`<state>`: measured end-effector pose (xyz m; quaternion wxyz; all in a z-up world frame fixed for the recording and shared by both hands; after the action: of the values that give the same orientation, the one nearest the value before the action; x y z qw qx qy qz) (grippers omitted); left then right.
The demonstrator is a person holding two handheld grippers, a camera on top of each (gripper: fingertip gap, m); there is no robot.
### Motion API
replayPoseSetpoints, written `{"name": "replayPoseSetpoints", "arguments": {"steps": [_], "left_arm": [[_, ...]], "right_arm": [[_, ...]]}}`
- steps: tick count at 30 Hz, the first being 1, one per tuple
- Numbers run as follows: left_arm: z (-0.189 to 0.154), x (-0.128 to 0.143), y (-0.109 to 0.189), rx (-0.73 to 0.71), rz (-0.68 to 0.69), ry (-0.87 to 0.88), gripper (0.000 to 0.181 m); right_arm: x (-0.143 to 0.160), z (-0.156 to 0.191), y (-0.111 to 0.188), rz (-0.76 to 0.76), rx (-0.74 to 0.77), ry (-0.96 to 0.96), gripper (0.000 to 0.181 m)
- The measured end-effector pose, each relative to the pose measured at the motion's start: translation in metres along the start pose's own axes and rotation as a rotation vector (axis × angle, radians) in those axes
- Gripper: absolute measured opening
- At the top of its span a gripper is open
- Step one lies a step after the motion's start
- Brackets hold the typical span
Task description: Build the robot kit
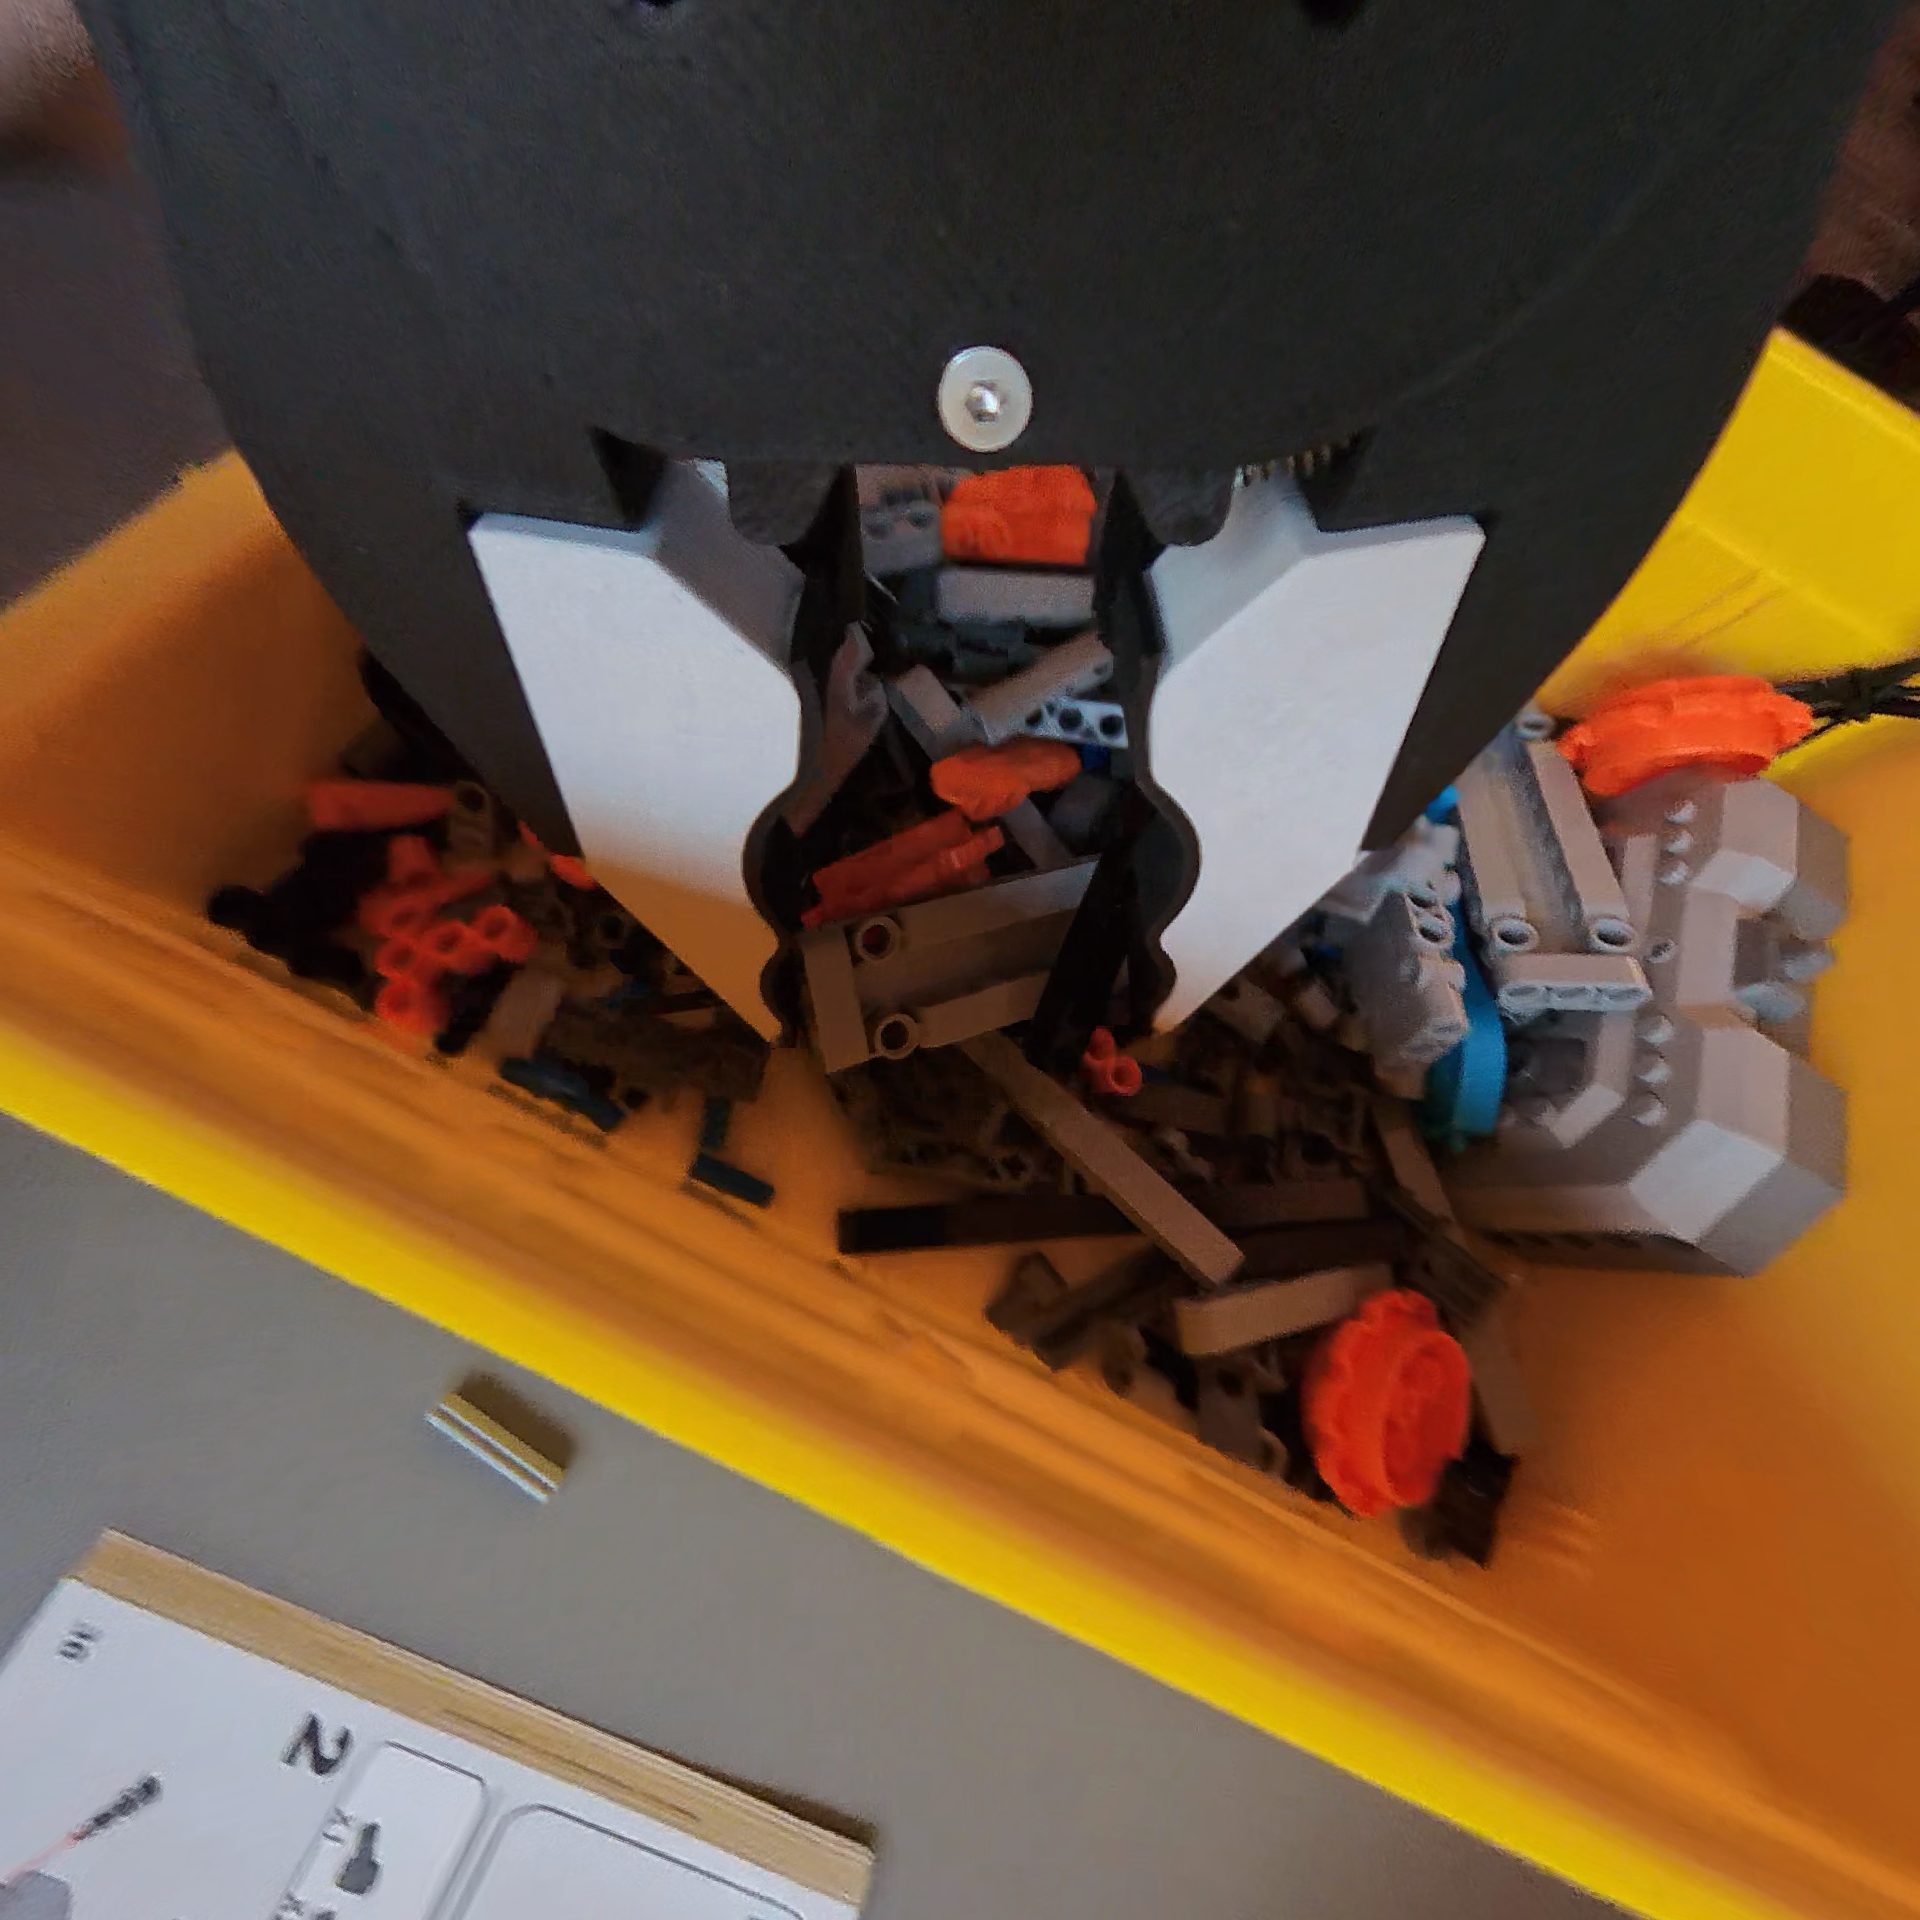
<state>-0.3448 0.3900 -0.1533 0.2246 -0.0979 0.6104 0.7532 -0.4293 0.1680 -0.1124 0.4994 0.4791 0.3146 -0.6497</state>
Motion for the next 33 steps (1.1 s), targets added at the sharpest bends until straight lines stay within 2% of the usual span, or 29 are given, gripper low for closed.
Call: {"name": "replayPoseSetpoints", "arguments": {"steps": [4,11,13,16,19,21,24,28,31,33], "left_arm": [[-0.014,0.008,0.016,0.094,0.026,0.087,0.053],[-0.027,0.022,0.034,0.196,0.066,0.145,0.053],[-0.015,0.016,0.039,0.144,0.011,0.158,0.053],[0.025,-0.012,0.047,-0.021,-0.185,0.235,0.052],[0.039,-0.032,0.048,-0.009,-0.318,0.372,0.053],[0.051,-0.034,0.041,-0.050,-0.338,0.425,0.052],[0.044,-0.035,0.023,0.007,-0.301,0.466,0.058],[0.033,-0.030,-0.003,0.020,-0.197,0.400,0.061],[0.022,-0.021,-0.019,0.047,-0.106,0.364,0.072],[0.023,-0.020,-0.021,0.018,-0.090,0.322,0.063]], "right_arm": [[0.000,0.000,0.000,-0.004,-0.002,-0.010,0.003],[0.000,-0.001,0.000,-0.005,-0.005,-0.022,0.003],[0.000,-0.001,0.000,-0.004,-0.006,-0.023,0.003],[0.000,-0.001,0.000,-0.004,-0.006,-0.026,0.003],[0.001,-0.001,0.000,-0.003,-0.007,-0.030,0.003],[0.001,-0.001,0.000,-0.003,-0.007,-0.030,0.003],[0.001,-0.001,0.000,-0.001,-0.009,-0.034,0.003],[0.001,-0.001,0.000,0.000,-0.011,-0.040,0.003],[0.001,-0.001,0.001,-0.002,-0.012,-0.048,0.003],[0.001,-0.001,0.001,-0.005,-0.013,-0.053,0.003]]}}
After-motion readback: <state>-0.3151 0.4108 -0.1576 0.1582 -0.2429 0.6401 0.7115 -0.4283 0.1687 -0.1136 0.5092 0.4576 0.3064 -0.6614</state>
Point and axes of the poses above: each gripper's, where its closed fingertips meet, y back along the fingers, x out of its underside, z = x × y across the jaws, the point moved 1 cm from there along y, back along the fingers, and after that the axes turned 11 degrees about -z, right-handed, at the moved point
